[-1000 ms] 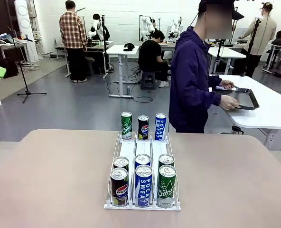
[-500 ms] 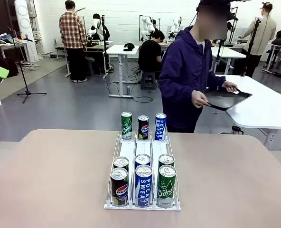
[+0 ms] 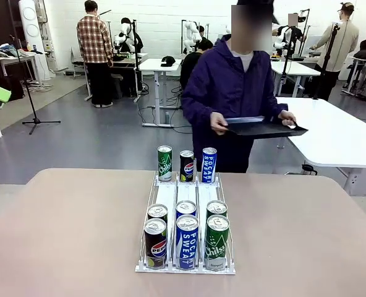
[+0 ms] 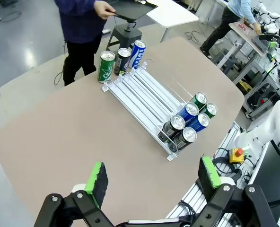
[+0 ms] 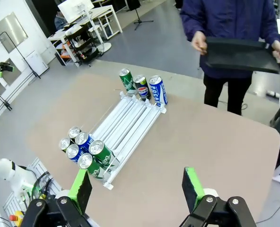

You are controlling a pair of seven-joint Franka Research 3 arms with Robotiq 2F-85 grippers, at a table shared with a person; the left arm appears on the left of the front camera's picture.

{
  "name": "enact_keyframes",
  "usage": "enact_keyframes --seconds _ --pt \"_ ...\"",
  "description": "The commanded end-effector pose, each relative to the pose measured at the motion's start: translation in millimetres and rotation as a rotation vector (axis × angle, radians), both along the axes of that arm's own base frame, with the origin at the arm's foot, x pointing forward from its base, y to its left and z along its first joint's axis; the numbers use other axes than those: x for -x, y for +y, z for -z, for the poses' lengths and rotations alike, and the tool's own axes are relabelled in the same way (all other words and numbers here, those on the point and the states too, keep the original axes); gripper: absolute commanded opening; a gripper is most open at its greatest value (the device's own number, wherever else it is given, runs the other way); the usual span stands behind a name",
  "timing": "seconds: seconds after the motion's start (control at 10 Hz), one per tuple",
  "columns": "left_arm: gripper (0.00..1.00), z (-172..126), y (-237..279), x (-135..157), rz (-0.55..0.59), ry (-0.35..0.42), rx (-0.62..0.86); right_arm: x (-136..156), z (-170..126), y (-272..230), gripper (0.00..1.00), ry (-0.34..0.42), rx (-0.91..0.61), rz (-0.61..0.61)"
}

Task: Retrieve and hand over the desired beverage to the person.
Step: Pick up a can of the same type that the person held from the Automatic Can Dispenser.

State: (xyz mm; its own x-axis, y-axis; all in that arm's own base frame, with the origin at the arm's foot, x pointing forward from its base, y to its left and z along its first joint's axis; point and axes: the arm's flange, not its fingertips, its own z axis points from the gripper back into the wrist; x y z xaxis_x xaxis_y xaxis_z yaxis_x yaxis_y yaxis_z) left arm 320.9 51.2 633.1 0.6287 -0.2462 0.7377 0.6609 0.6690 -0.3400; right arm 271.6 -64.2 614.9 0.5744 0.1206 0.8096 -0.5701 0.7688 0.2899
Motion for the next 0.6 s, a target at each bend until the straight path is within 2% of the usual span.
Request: enact_keyframes --seconds 0.0,0.5 --pt "1.00 0.5 1.5 -1.4 0.023 -0.016 0.010 -2.1 -0.1 0.6 1.00 -0.002 -0.011 -0.020" --pt "1.00 0.5 1.5 -1.4 0.023 -0.016 0.010 -2.1 -0.1 0.6 1.00 -0.002 -0.011 -0.020"
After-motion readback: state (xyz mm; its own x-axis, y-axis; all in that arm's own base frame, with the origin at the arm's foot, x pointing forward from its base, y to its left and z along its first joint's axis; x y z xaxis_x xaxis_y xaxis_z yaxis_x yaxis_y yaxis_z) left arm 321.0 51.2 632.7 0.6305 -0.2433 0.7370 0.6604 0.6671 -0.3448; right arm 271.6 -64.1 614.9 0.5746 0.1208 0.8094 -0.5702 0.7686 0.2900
